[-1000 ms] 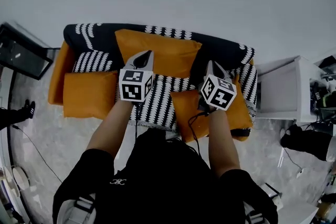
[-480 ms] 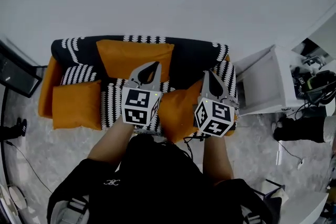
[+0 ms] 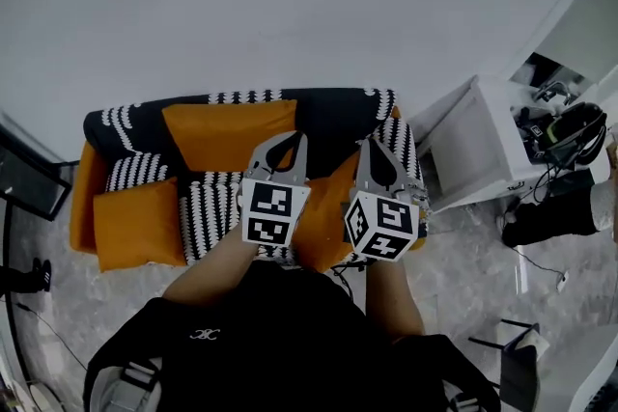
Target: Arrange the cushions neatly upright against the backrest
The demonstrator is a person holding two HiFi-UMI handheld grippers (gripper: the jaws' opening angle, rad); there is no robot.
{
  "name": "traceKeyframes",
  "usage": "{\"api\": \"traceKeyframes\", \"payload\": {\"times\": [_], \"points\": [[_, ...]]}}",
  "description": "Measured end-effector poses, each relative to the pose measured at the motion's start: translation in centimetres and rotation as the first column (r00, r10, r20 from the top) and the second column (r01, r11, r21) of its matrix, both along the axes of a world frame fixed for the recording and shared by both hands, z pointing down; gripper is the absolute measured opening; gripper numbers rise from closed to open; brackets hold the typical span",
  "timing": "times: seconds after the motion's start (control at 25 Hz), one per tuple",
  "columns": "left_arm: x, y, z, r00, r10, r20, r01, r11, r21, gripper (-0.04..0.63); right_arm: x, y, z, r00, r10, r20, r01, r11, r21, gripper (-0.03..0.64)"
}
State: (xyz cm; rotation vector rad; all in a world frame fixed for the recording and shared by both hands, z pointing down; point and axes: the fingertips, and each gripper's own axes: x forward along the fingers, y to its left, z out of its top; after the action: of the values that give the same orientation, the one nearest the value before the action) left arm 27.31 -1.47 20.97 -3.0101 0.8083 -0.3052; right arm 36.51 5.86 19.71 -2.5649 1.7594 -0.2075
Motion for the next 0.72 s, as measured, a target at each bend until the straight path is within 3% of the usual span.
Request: {"api": "traceKeyframes", "payload": {"times": [0.36,0.52,0.72], "points": [[1.1,0.2,-0.6,0.993,0.114,0.022,-0.114,0.993,0.019,0.008,-0.9,-0.7,-0.2,0.998,0.055,-0.004,-0.055,0.998,-0.024,0.006],[1.5,0.0,0.0,0.989,0.149,0.012,-0.149,0.988,-0.031,0.005,-0.6,-1.2,0.2,0.998,0.066,0.0,-0.066,0.997,-0.035,0.006],[1.0,-1.1,0.0,0.992,0.129,-0.013,-0.13,0.991,-0.028,0.008,-0.6,-1.9,0.3,0.997,0.079,0.002,-0.079,0.996,-0.038,0.006]]}}
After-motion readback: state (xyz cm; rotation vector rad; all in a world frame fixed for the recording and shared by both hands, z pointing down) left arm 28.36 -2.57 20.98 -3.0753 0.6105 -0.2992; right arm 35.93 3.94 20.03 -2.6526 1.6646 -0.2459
